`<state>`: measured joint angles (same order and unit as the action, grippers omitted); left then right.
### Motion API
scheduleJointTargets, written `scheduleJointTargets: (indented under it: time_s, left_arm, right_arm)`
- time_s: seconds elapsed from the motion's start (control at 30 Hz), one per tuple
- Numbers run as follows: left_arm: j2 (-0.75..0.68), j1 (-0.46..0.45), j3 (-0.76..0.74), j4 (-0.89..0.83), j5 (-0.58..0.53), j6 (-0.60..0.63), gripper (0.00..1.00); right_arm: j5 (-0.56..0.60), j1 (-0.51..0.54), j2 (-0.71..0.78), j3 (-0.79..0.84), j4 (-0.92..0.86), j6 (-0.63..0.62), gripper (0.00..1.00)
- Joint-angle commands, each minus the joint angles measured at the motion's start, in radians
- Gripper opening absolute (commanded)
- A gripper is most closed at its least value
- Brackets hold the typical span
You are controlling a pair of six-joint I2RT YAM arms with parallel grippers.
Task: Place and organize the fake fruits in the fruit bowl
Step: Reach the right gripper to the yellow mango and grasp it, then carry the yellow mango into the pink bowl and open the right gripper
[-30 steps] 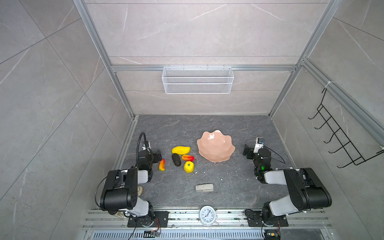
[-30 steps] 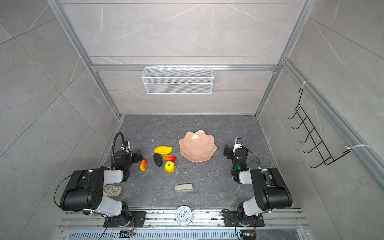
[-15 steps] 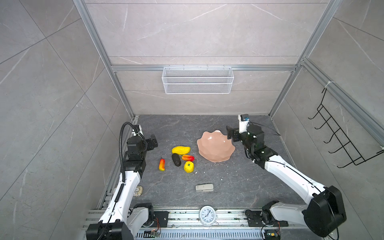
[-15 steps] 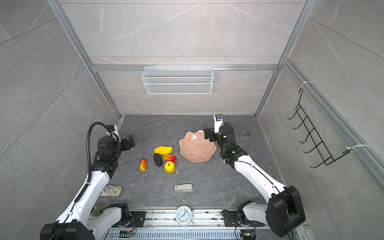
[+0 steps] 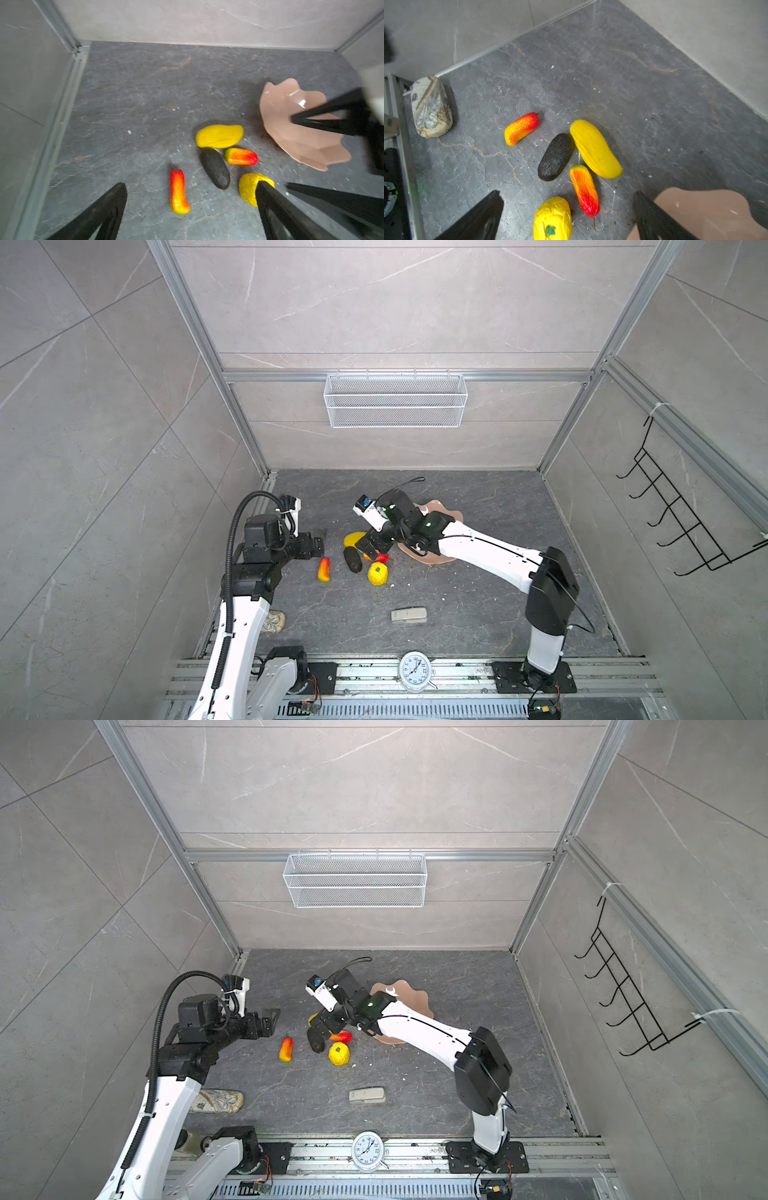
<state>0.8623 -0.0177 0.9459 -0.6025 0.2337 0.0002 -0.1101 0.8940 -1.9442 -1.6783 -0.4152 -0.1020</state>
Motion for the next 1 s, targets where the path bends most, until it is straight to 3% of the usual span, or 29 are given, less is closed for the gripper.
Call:
scheduleJointTargets:
  time_s: [0.0, 0.27, 0.5, 0.7, 0.97]
  left_arm:
    - [-0.057, -0.015, 0.004, -0.008, 0.107, 0.006, 1.00]
    - [-0.149, -0.033, -0.007, -0.015, 0.058, 0.013, 1.00]
    - [-0.149, -0.033, -0.007, -0.019, 0.048, 0.017, 1.00]
    - [-0.167, -0.034, -0.007, -0.024, 0.015, 0.026, 1.00]
    - [-0.169, -0.033, -0.008, -0.025, 0.009, 0.029, 1.00]
  right_arm:
    - [-0.029, -0.016, -0.107, -0.092, -0.086, -0.090, 1.00]
    - [-0.028, -0.047, -0.381, -0.323, -0.143, -0.100, 0.91]
    - [-0.045, -0.080, -0.502, -0.504, -0.219, -0.104, 0.88]
    - [-0.073, -0.084, -0.616, -0.675, -0.344, -0.123, 0.78]
    - [-0.077, -0.084, -0.683, -0.731, -0.384, -0.125, 0.68]
